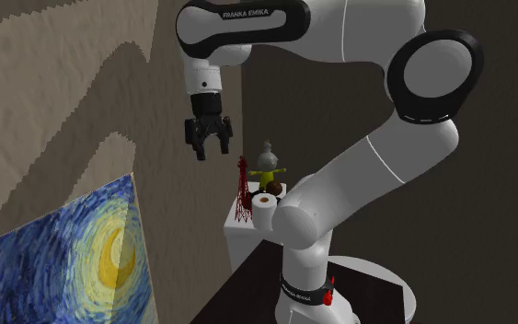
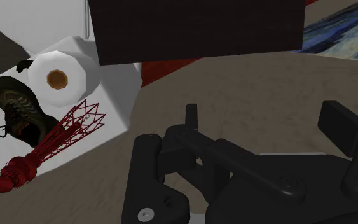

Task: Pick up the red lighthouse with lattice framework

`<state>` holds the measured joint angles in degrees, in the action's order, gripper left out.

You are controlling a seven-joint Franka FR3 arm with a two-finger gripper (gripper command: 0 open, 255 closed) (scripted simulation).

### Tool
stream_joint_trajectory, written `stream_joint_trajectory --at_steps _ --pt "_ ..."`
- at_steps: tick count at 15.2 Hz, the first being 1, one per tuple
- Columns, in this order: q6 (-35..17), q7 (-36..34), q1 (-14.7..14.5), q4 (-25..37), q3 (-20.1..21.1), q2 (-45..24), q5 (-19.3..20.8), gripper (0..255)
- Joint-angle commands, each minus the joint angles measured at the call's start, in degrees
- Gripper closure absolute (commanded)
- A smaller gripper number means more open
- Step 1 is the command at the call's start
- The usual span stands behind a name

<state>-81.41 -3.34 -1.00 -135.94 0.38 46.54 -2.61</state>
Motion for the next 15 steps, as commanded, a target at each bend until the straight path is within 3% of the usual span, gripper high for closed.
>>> stream_joint_trajectory --at_steps 1,8,15 --pt "0.0 0.0 0.0 0.0 0.0 0.0 0.0 0" --pt "-5.5 20.1 -0.5 -2.9 -13.2 2.6 8.2 0" --pt "-12.5 40.2 -3.2 -0.2 -27.6 -1.8 13.5 0"
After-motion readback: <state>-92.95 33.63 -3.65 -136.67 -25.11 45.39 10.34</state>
